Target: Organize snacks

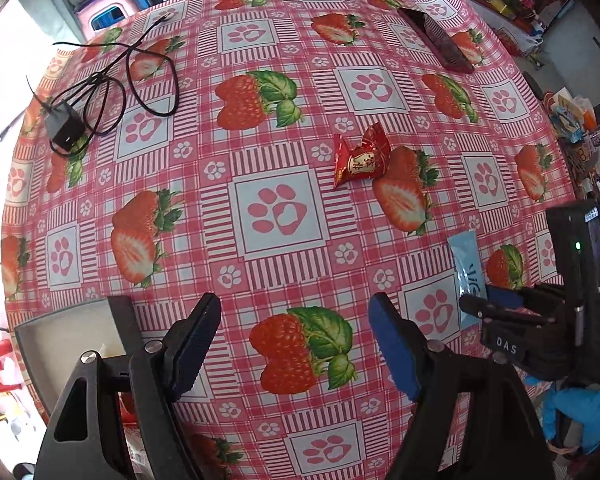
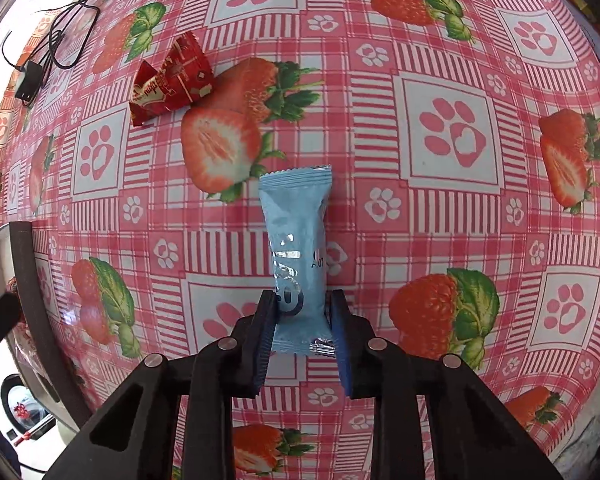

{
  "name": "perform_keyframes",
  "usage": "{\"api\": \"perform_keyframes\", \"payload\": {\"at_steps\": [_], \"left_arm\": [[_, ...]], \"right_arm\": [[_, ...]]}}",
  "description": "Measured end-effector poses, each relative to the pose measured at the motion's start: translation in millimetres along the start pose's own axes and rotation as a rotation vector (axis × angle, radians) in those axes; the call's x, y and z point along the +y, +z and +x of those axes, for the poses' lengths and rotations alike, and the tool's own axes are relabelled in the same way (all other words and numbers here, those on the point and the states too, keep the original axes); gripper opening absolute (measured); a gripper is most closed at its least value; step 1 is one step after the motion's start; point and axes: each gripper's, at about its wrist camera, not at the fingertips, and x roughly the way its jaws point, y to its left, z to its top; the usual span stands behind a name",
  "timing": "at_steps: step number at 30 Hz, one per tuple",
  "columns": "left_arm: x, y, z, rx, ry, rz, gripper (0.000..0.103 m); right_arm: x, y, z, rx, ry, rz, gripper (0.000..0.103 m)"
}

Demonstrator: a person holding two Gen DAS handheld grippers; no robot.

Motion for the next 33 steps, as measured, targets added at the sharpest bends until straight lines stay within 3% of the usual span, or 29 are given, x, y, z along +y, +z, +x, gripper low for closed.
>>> {"api": "perform_keyframes", "payload": {"at_steps": [5, 9, 15, 17, 19, 25, 33], "left_arm": [[-35, 39, 28, -0.011, 0.054, 0.13, 0.079], [-61, 64, 47, -0.046, 0.107, 0.243, 0.079], [-79, 83, 82, 0.0, 0.117, 0.29, 0.079], [-79, 80, 86, 0.013, 0.099, 0.28, 0.054], [-76, 76, 84, 0.017, 0.06, 0.26, 0.045], [-59, 28, 81, 0.056, 0.045, 0.203, 0.041], [-22, -113, 62, 0.167, 0.016, 0.073, 0.043]], "right_arm": [[-29, -44, 4, 0.028, 0.007, 0.016, 0.029], [-41, -60, 6, 0.031, 0.02, 0.029, 0.029], [-55, -86, 10, 0.025, 0.043, 0.03, 0.029], [-58, -92, 12, 0.024, 0.051, 0.033, 0.029], [-66, -95, 11, 0.02, 0.056, 0.032, 0.029], [-56, -86, 2, 0.012, 0.043, 0.007, 0.029], [-41, -99, 7, 0.001, 0.042, -0.002, 0.029]]}}
